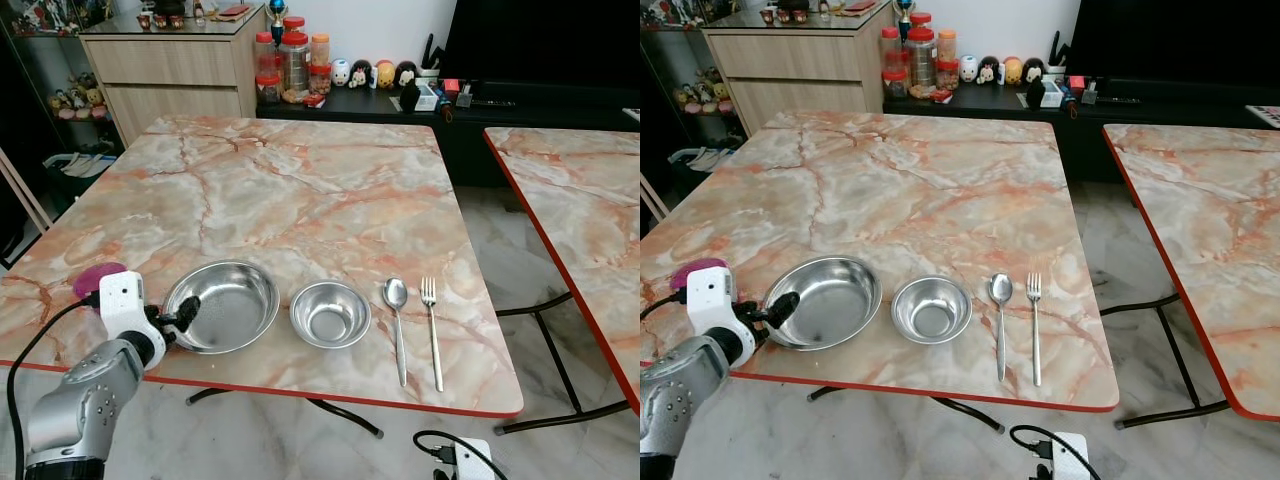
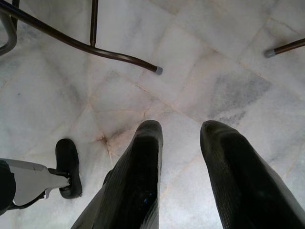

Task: Setting the table

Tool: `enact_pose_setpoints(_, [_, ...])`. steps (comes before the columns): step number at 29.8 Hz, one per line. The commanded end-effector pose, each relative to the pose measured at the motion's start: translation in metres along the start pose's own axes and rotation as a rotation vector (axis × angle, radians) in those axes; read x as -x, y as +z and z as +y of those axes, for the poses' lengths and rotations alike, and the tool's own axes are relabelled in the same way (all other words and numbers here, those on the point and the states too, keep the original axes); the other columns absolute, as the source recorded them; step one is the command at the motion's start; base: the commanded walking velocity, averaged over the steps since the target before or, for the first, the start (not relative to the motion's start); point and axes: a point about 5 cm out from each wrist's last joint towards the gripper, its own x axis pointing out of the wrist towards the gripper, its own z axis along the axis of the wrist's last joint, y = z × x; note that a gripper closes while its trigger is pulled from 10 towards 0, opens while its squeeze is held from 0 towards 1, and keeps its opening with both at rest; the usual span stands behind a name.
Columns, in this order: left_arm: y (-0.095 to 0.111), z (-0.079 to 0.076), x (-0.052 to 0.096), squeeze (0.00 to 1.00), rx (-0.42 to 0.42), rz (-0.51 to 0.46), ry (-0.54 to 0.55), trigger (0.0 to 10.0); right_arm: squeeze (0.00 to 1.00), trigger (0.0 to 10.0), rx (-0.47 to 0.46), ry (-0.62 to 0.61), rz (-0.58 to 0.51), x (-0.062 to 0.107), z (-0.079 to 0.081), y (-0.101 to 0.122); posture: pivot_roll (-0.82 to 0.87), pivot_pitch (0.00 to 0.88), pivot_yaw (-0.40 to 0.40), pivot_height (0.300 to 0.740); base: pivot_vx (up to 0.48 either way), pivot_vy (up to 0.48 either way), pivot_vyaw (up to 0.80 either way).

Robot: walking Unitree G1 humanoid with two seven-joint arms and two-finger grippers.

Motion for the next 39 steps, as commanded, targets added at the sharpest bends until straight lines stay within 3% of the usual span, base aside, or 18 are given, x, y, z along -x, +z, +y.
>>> enact_pose_setpoints(1, [0.006, 0.001, -0.002, 0.0, -0.011, -0.029, 0.031, 10.0, 0.0, 10.0, -0.01, -0.01, -0.001, 0.0, -0.002, 0.0, 0.05, 0.0, -0.013, 0.725, 0.0, 0.0, 0.0])
enact_pose_setpoints(8, [0.013, 0.01, -0.002, 0.0, 0.0, -0.082, 0.092, 10.0, 0.0, 10.0, -0.012, -0.009, -0.002, 0.0, -0.002, 0.0, 0.05, 0.0, -0.011, 0.725, 0.0, 0.0, 0.0])
enact_pose_setpoints(19, [0.007, 0.023, 0.001, 0.0, -0.017, -0.058, 0.149, 10.0, 0.0, 10.0, -0.011, -0.005, -0.001, 0.0, -0.002, 0.0, 0.06, 0.0, -0.011, 0.725, 0.0, 0.0, 0.0])
enact_pose_setpoints(39, [-0.011, 0.017, -0.004, 0.0, -0.03, 0.068, 0.096, 10.0, 0.0, 10.0, -0.012, 0.002, 0.006, 0.0, 0.0, -0.001, 0.05, 0.0, -0.01, 0.725, 0.0, 0.0, 0.0])
